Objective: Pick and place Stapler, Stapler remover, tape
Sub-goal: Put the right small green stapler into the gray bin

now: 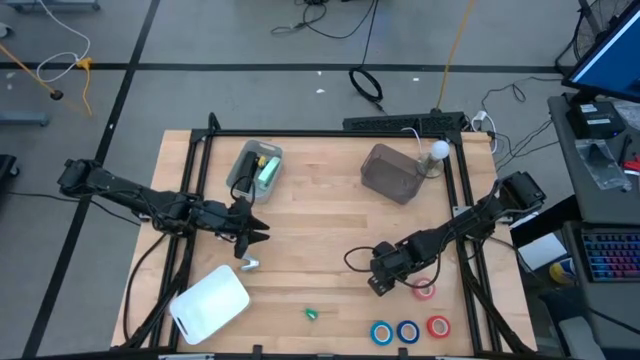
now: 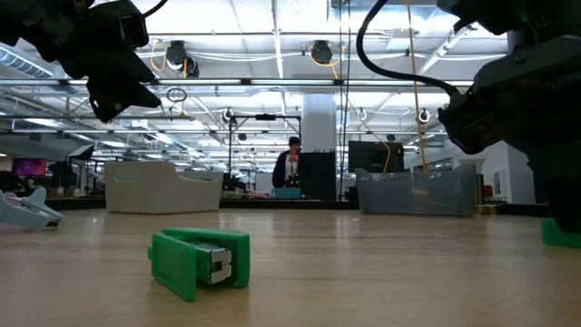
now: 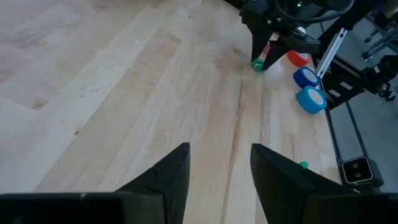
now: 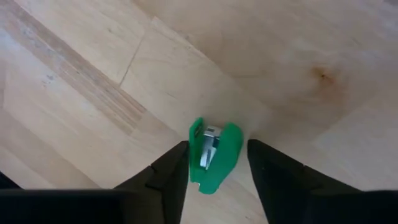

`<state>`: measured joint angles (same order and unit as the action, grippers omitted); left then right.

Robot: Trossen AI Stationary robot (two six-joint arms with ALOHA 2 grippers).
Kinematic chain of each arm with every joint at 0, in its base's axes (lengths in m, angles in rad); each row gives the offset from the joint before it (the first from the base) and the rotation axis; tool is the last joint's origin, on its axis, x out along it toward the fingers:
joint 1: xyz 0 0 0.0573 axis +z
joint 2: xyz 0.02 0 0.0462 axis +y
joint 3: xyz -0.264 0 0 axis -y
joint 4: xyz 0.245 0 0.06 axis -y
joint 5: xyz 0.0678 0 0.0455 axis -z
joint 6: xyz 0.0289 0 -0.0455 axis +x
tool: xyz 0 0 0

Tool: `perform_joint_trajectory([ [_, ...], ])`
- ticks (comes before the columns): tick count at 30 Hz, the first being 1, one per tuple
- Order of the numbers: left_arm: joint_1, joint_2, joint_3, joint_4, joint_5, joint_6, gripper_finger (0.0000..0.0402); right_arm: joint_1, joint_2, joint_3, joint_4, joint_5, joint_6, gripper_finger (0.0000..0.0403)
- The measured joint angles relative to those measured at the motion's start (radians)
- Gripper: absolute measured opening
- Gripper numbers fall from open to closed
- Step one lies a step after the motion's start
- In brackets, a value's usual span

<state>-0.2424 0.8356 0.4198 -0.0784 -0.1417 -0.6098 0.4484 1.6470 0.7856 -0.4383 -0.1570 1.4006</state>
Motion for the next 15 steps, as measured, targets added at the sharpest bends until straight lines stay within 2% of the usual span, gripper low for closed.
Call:
perform_joint_trajectory([
  [15, 0.0, 0.0, 0.0, 0.0, 0.0, 0.0, 0.0168, 0.0, -0.019, 0.0, 0.008, 0.0, -0.002, 0.0093],
])
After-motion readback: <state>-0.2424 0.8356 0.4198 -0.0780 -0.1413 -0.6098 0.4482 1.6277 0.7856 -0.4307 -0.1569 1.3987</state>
